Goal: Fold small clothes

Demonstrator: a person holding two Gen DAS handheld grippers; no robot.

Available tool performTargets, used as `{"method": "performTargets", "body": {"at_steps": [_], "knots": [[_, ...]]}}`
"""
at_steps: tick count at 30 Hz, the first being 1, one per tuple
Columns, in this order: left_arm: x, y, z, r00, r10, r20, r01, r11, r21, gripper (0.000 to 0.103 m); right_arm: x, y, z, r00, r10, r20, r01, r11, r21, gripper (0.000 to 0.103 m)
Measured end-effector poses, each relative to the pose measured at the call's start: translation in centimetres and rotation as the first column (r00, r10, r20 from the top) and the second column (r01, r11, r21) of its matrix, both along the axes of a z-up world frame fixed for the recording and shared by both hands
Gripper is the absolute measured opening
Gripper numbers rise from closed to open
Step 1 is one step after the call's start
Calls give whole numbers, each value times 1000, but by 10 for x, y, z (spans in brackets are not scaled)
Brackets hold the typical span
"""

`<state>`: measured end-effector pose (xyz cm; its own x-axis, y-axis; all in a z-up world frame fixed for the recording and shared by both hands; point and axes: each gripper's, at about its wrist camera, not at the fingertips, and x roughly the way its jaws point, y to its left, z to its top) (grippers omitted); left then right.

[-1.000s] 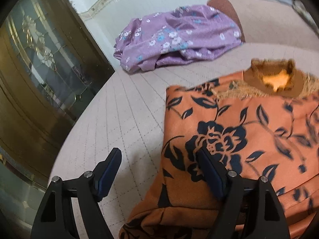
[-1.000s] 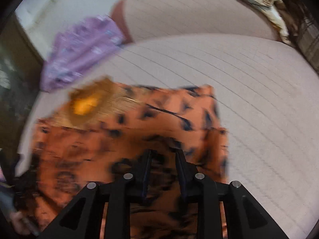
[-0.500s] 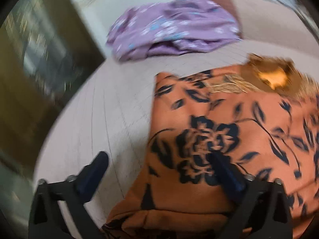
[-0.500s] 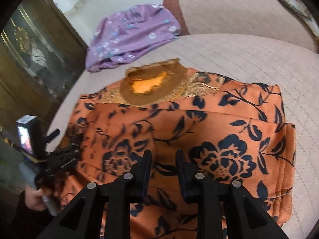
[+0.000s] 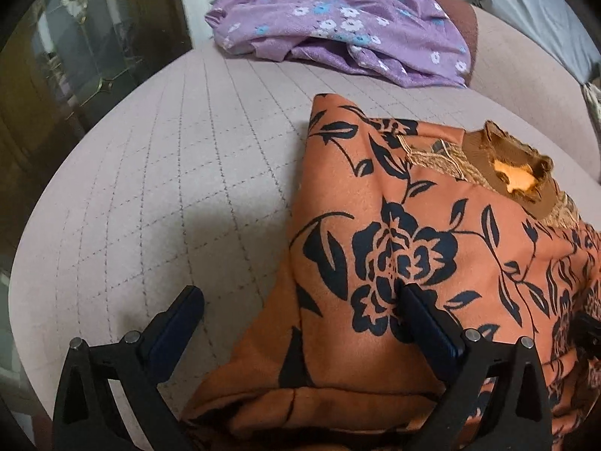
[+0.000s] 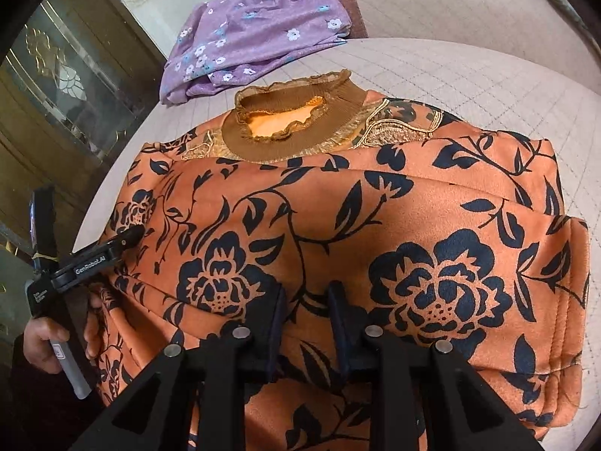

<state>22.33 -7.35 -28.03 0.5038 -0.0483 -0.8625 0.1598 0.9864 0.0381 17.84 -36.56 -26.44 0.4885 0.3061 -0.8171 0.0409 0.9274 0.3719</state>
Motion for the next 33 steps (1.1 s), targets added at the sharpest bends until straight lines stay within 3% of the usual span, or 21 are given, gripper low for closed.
{"method": "performTargets", "body": {"at_steps": [3,6,9,12,15,17,18,20,25,27,29,30,31,33], "knots": [[-4,-1,12,1000,-15,5,15,998,54,103,-2,-3,-2,1000,-6,9,6,1000,4,28],[-22,-7,32,988,-36,153,15,990,137,103,-5,-5,3,1000,-19,10,19,1000,14,27],[-39,-17,44,974,-116,193,91,987,131,103,-14,-15,17,997,-63,35,63,998,-1,27],[-46,-27,37,975,-166,150,146,980,133,103,-28,-33,30,991,-120,60,122,992,-19,27],[-38,-36,11,981,-196,10,191,967,167,103,-37,-58,23,976,-216,-25,215,975,-54,27],[-36,-30,7,983,-181,16,178,976,127,103,-37,-74,6,955,-273,-115,269,962,-54,27],[-33,-29,8,985,-171,0,170,979,113,103,-38,-82,0,947,-289,-138,290,957,-10,27],[-30,-24,13,988,-155,4,154,985,82,103,-39,-93,5,943,-309,-127,318,946,60,27],[-16,-23,30,983,-134,127,122,988,93,103,-34,-111,29,928,-372,13,371,927,46,27],[-5,-26,24,985,-121,125,106,987,121,103,-24,-120,26,915,-402,23,400,914,72,27],[13,-27,5,993,-103,54,94,984,152,103,-12,-127,9,904,-427,-26,428,903,46,27],[18,-24,-1,995,-94,24,90,988,123,103,-8,-129,-2,900,-432,-65,435,900,34,27],[21,-17,-3,998,-62,25,60,997,57,103,-8,-132,-6,892,-448,-53,451,890,62,27],[29,-11,-3,1000,-17,-23,17,1000,-5,103,-8,-132,-1,892,-450,-46,452,890,64,27]]}}
